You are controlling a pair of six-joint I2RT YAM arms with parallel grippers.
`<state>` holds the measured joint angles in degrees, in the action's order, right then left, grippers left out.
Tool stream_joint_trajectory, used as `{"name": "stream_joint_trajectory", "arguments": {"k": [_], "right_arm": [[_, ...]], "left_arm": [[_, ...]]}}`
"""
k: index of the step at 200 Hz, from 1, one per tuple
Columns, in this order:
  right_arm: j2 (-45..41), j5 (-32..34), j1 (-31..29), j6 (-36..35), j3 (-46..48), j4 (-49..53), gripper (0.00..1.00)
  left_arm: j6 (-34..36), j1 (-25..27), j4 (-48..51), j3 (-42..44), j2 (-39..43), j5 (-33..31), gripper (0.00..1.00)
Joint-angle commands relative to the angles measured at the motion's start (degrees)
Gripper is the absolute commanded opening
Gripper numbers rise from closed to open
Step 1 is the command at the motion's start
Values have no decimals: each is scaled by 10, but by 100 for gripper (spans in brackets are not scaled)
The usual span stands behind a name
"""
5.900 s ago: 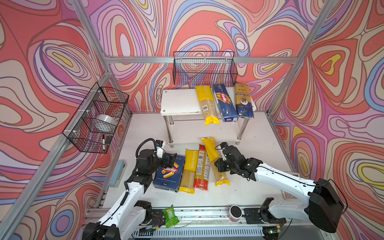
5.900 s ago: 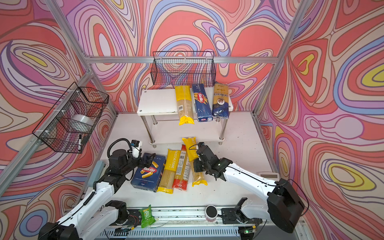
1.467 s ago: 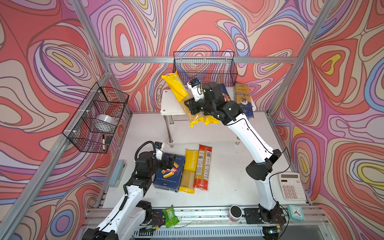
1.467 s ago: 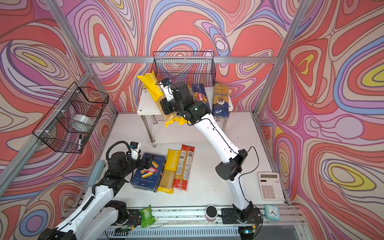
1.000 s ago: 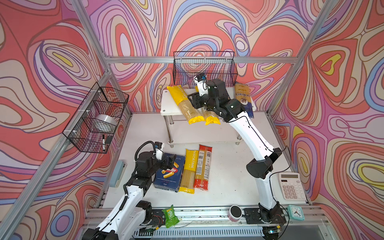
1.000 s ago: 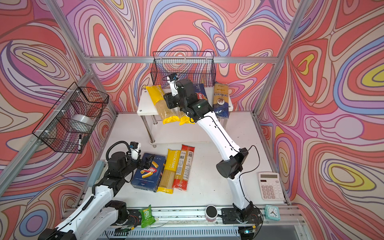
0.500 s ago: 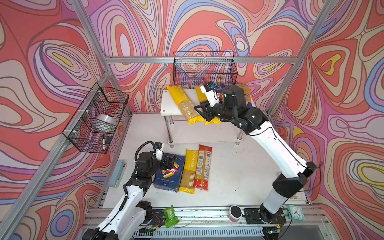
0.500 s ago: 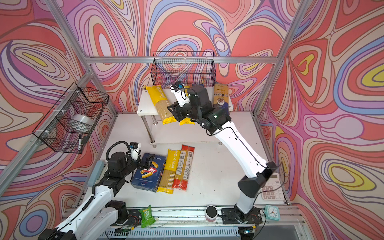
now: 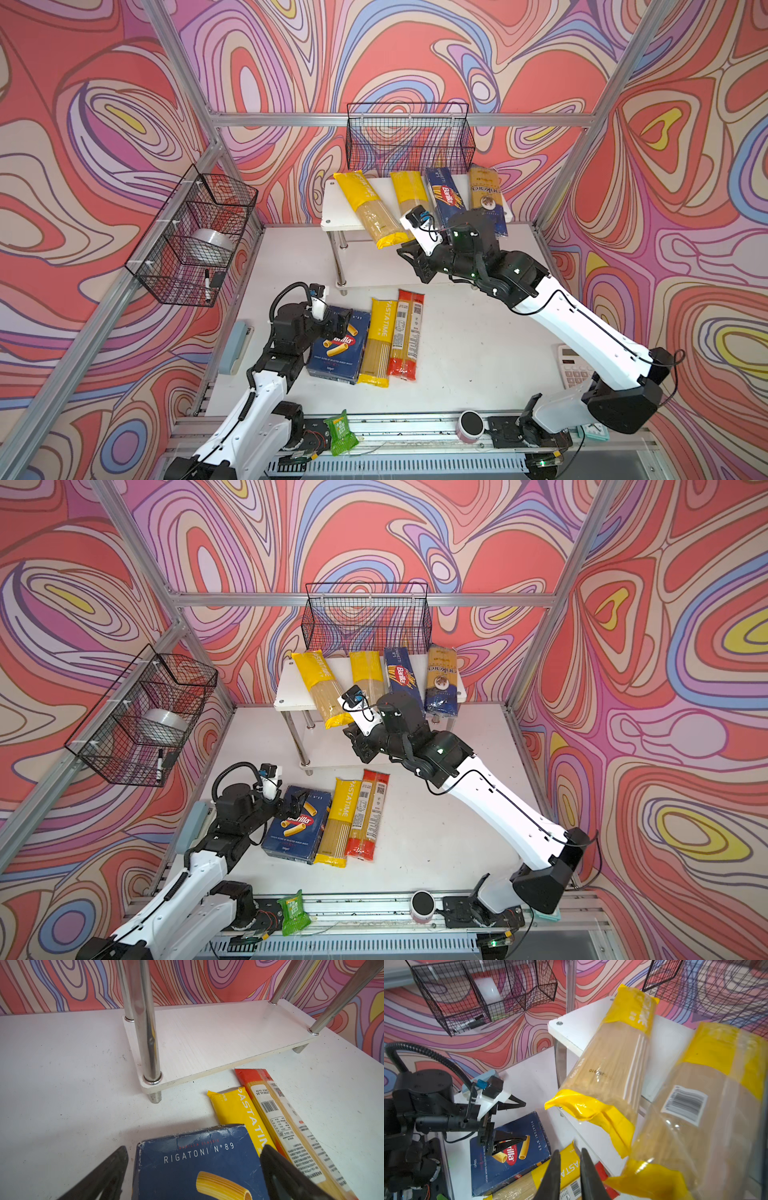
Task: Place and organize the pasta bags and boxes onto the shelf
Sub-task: 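Lower the Pastatime bag onto the shelf top beside the other Pastatime bag, then open the right gripper and release the bag standing on the shelf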
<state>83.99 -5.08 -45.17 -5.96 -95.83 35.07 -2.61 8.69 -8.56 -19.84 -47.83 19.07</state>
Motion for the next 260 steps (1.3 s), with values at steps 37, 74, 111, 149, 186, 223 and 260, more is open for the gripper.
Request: {"name": "stream_joint_trajectory", "arguments": {"k": [37, 74, 111, 149, 186, 223, 260], "right_arm": [[23, 46, -2, -13, 2, -41, 14], [51, 34, -1, -13, -12, -48, 13], [72, 40, -1, -16, -25, -69, 13], [105, 57, 1, -16, -58, -66, 12], [138, 33, 10, -12, -95, -44, 12], [140, 33, 10, -9, -99, -29, 14], [110, 34, 10, 1, -71, -4, 22]], "left_arm": [[4, 0, -1, -10, -2, 5, 100], [3, 0, -1, -10, -1, 5, 100], [3, 0, -1, -8, 1, 4, 100], [3, 0, -1, -8, 1, 4, 100], [3, 0, -1, -7, 4, 4, 100], [2, 0, -1, -4, 9, 1, 100], [2, 0, -2, -4, 10, 1, 100]]}}
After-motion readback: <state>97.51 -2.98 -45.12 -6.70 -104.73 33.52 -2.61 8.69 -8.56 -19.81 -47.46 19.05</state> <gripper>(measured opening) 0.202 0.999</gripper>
